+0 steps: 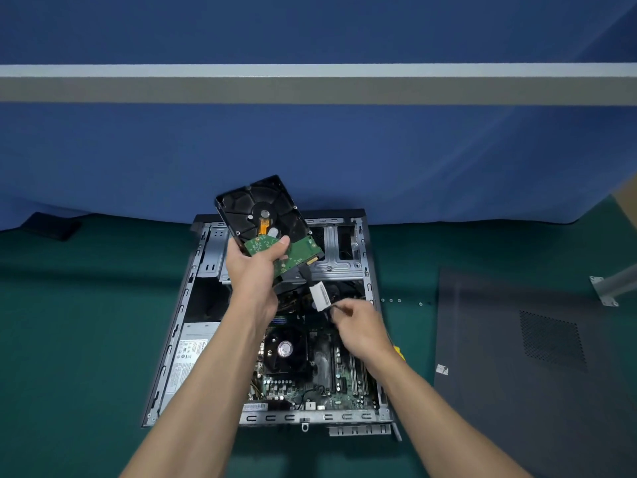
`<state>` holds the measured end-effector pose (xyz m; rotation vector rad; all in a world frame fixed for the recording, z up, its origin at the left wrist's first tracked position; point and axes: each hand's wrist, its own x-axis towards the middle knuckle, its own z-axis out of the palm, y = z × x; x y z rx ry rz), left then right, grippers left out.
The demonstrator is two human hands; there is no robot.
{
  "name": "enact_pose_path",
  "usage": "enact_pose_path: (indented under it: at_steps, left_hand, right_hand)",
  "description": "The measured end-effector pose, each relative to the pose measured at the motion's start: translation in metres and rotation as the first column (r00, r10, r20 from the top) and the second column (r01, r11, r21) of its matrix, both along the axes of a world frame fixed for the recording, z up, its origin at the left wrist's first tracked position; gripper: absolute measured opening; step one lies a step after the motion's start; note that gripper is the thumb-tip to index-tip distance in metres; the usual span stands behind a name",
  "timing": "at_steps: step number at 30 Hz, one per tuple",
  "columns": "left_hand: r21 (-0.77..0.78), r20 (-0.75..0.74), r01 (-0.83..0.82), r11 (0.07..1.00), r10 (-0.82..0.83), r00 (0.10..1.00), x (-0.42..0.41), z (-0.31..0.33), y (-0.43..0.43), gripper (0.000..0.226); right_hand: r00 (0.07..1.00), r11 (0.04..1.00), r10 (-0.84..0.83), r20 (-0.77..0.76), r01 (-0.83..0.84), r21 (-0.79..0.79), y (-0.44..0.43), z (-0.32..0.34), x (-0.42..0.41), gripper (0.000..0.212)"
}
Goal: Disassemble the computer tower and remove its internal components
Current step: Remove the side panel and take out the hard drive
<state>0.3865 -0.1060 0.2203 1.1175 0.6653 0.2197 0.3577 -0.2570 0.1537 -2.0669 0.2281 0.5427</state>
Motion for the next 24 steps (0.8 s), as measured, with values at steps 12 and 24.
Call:
enact_pose_path:
  at_steps: [12, 24]
  left_hand:
    - [0.006, 0.069, 0.019, 1.000, -0.019, 0.997, -0.004, 0.003, -0.009, 0.039]
    - [-0.080, 0.006, 0.055, 0.995, -0.054, 0.999, -0.001, 0.003, -0.022, 0.043]
  right_hand:
    - [0.985, 0.948, 0.006, 0.172, -0.061, 0.313, 0.003, 0.041, 0.020, 0.024]
    - [0.940, 0.816, -0.339, 0.044, 0.270, 0.512, 0.042, 0.025, 0.006, 0.035]
